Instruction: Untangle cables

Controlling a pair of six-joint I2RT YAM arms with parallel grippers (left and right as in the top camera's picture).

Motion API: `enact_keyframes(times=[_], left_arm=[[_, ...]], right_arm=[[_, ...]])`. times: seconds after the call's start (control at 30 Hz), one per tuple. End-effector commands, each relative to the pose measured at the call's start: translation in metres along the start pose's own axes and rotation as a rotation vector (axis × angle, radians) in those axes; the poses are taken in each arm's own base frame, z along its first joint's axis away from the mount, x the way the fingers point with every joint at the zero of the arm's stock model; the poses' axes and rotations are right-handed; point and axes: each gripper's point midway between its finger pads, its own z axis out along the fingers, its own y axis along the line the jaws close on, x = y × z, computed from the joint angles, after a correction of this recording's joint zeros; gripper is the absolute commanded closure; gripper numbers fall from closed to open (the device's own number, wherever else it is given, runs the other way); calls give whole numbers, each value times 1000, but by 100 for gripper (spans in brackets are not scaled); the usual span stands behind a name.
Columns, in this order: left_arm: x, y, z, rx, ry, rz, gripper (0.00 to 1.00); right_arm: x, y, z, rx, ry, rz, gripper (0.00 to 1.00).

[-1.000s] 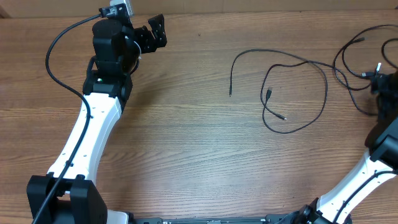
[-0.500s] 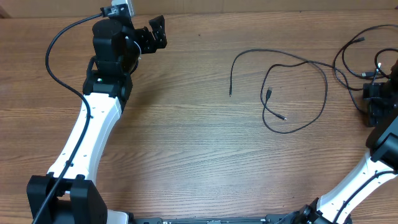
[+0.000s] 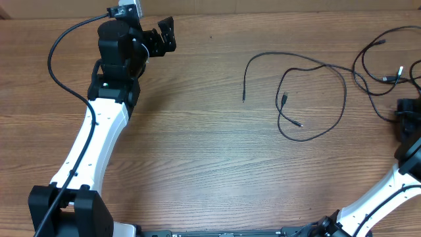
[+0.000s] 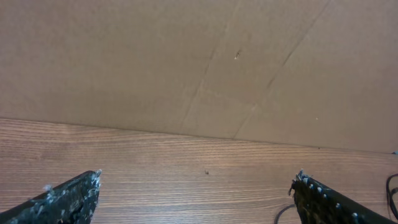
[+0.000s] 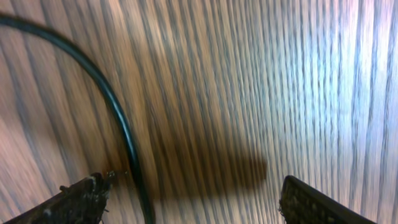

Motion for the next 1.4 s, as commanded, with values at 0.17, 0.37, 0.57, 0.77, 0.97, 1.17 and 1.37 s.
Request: enact_keyframes(times=[0.17, 0.37, 0.57, 0.77, 0.97, 1.17, 1.37], left_arm=[[-6, 1, -1, -7, -16, 24, 1], [-6, 1, -1, -7, -16, 24, 1], [-6, 1, -1, -7, -16, 23, 1], [-6, 0, -1, -6, -15, 23, 1], [-6, 0, -1, -3, -15, 23, 0], [-6, 0, -1, -4, -14, 23, 0], [-6, 0, -1, -4, -14, 24, 0]], right_arm=[[7, -2, 17, 25, 34, -62, 50], [12, -1, 17, 17, 57, -63, 96], [14, -2, 14, 20, 76, -63, 96], [15, -11, -3, 63, 94, -70, 96], [5, -39, -23, 181, 36, -52, 96], [-1, -69, -44, 293, -18, -26, 96], [-10, -83, -80, 285, -81, -23, 96]])
